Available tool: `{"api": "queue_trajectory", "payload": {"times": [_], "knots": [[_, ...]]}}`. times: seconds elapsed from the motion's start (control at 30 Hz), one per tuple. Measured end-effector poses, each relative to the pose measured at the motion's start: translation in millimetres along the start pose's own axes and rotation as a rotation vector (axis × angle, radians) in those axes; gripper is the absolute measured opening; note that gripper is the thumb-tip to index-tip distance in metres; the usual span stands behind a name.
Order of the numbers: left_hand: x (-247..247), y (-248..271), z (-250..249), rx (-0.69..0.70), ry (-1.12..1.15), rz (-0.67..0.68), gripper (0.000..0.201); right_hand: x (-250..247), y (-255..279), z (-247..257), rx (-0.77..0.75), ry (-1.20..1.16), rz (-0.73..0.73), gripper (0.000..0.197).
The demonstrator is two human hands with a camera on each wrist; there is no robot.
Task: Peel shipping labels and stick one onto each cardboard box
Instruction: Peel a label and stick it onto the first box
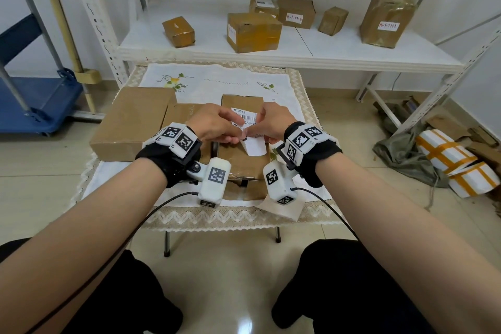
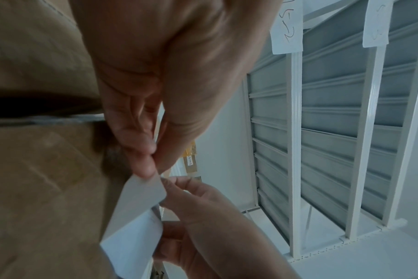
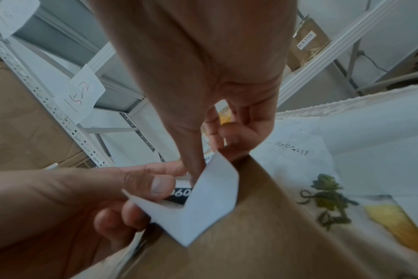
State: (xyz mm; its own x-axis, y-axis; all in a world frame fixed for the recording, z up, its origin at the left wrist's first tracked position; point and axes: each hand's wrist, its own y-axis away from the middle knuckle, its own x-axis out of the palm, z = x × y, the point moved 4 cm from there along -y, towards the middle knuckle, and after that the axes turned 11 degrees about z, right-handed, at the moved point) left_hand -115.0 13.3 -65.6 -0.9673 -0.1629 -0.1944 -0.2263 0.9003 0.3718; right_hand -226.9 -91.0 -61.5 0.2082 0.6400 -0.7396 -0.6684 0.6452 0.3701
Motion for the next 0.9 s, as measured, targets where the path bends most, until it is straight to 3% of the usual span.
{"api": "queue_trajectory", "payload": {"times": [0.3,0.5,0.67,0.77,0.9], "knots": [[2,2,0,0.032,-0.016,-0.007,0.035,1,-5,-6,-0.004,-0.099,-0.001,0.042],[1,4,3,0.104,-0.031,-0.007,0.044,5,-4,-14,-0.015,-0.235,-0.035,0.055],[3,5,3,0.142,-0.026,0.004,0.036,5,-6,-18,-0.019,-0.272,-0.032,0.058],[1,5,2,0.124,-0.068,0.061,0.025,5,-7,-19,-0.016,-0.272,-0.025,0.056],[-2,9,1,0.126,-0.183,0.232,0.034,4,-9,-20,-0.012,-0.257,-0.018,0.052]]}}
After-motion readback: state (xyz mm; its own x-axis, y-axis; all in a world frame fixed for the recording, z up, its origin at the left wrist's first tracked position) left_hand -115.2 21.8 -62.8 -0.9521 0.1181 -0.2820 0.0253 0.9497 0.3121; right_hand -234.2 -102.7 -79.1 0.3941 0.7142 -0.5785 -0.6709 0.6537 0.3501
